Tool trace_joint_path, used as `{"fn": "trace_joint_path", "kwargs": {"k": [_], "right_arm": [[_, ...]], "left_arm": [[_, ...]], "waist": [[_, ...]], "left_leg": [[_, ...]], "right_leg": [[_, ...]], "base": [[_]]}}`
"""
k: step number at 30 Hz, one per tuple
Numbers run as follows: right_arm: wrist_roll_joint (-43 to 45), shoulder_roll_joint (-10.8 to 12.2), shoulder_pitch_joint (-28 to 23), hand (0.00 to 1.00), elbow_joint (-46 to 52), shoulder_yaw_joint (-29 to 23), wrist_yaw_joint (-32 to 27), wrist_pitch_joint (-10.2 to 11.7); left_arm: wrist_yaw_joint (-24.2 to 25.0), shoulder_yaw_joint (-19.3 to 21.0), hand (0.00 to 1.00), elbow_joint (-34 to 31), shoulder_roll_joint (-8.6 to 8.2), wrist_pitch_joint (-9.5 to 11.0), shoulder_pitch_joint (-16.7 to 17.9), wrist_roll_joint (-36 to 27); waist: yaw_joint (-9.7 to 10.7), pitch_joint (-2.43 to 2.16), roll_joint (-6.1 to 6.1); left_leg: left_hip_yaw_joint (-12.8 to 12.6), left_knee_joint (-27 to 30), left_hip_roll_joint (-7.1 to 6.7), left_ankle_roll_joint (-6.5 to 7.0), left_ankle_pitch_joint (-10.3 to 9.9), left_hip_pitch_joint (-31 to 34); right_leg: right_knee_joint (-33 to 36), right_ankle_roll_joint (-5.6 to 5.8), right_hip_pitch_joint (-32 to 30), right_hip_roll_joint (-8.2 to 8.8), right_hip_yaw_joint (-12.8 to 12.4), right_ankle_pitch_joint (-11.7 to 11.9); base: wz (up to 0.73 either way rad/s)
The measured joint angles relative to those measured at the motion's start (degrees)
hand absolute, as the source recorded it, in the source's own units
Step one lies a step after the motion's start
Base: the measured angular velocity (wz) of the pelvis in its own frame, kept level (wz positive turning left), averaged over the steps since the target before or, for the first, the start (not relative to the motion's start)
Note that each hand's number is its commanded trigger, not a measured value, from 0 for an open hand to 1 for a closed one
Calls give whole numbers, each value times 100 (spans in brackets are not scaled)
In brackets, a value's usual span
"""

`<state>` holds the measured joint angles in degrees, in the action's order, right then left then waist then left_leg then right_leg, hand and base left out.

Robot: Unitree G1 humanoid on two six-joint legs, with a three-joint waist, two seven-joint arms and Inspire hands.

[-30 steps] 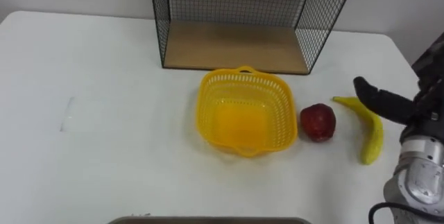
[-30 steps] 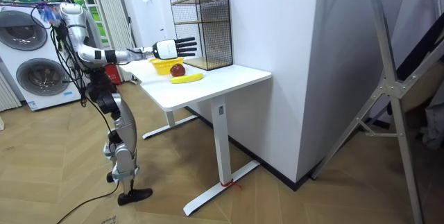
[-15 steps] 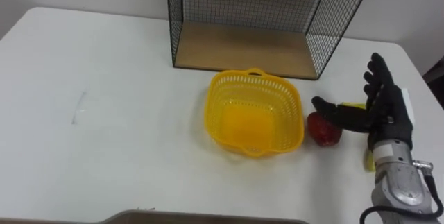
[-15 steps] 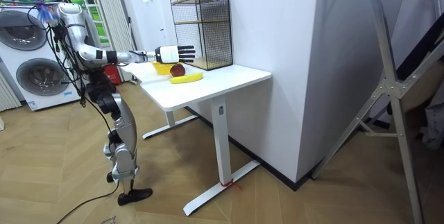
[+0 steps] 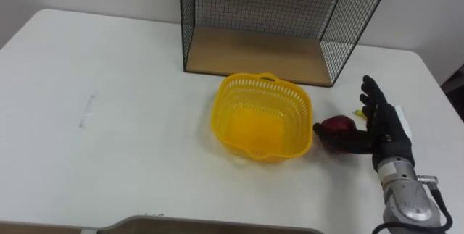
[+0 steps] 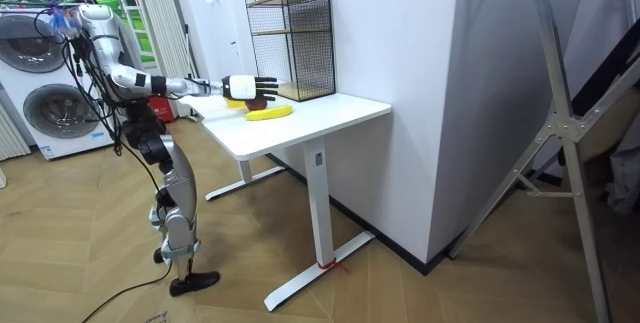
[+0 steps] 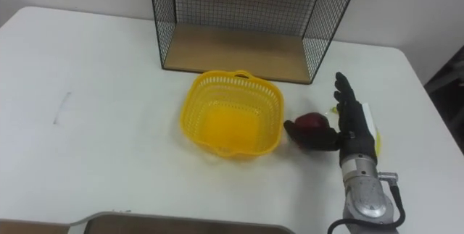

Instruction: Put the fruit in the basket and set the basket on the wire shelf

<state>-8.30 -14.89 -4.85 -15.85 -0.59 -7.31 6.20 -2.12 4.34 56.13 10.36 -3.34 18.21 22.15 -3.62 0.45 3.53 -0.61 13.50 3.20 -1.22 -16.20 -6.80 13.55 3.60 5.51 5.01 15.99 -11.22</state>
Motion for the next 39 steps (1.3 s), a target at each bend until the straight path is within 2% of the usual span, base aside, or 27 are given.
{"fn": "trace_joint_path", "kwargs": {"k": [10,24,27,33,39], "right_arm": [[-8,-1,1,0,-21,-2,1,0],[235,0,0,0,-40,-2,4,0],[250,0,17,0,-351,-1,32,24],[742,-1,42,0,-705,0,66,5],[1252,-12,156,0,-1026,-9,187,31]], "left_arm": [[4,0,0,12,-13,0,-10,0],[44,2,0,123,-13,0,-83,0],[43,-5,0,128,-13,-2,-62,-2],[56,-6,0,170,-11,-15,-65,-7],[121,-18,0,360,-5,-47,-54,-7]], "waist": [[-2,-5,15],[3,-6,-46],[19,-13,-38],[34,-17,-67],[35,-37,-20]], "left_leg": [[-27,-32,1,-3,2,-49],[-28,-64,3,-4,3,-71],[0,-48,2,-4,3,-85],[30,9,3,-4,3,-71],[72,23,1,-8,5,-94]], "right_leg": [[0,0,17,0,-19,0],[-10,1,38,-3,-14,0],[-75,9,108,-4,0,5],[-88,9,162,1,82,9],[-88,6,231,10,148,11]], "base": [[-1],[0],[6],[6],[5]]}}
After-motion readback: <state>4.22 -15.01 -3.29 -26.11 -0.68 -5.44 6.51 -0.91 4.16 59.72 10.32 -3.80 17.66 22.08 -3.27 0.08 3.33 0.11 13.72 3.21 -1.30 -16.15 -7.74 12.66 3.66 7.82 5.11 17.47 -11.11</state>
